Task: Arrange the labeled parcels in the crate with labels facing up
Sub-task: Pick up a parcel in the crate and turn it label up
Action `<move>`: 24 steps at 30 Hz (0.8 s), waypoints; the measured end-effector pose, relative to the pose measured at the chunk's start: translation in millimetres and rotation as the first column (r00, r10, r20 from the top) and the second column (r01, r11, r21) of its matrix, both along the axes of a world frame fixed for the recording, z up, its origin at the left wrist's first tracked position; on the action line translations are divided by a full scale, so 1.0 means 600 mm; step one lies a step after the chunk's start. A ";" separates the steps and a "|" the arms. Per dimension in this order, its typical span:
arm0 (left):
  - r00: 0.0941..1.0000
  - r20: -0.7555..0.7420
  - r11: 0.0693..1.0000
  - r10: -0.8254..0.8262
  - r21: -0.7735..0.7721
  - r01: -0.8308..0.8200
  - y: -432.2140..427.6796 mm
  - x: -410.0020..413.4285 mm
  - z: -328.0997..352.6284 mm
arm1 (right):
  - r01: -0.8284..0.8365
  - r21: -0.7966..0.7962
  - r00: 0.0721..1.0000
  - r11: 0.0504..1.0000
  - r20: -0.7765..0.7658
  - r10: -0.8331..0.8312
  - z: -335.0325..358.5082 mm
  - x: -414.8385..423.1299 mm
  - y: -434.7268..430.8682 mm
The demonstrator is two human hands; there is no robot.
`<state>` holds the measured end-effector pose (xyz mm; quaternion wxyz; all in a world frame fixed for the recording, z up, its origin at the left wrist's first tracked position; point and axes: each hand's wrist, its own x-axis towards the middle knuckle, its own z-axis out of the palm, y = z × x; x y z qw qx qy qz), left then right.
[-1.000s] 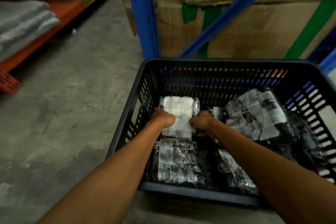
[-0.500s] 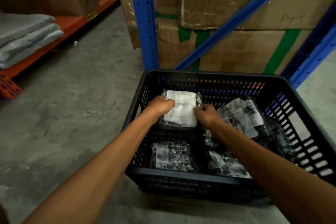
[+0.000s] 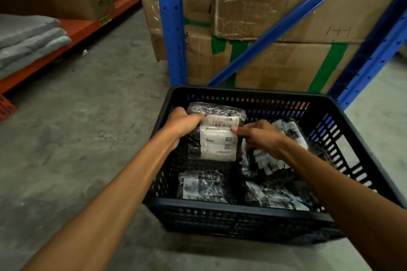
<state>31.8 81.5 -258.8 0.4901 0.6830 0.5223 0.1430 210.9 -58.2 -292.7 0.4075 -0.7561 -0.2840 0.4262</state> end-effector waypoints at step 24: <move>0.871 -0.426 0.969 -0.244 -0.139 0.204 0.049 0.073 -0.189 | -0.026 -0.398 0.987 0.917 0.136 0.086 -0.159 -0.020 0.117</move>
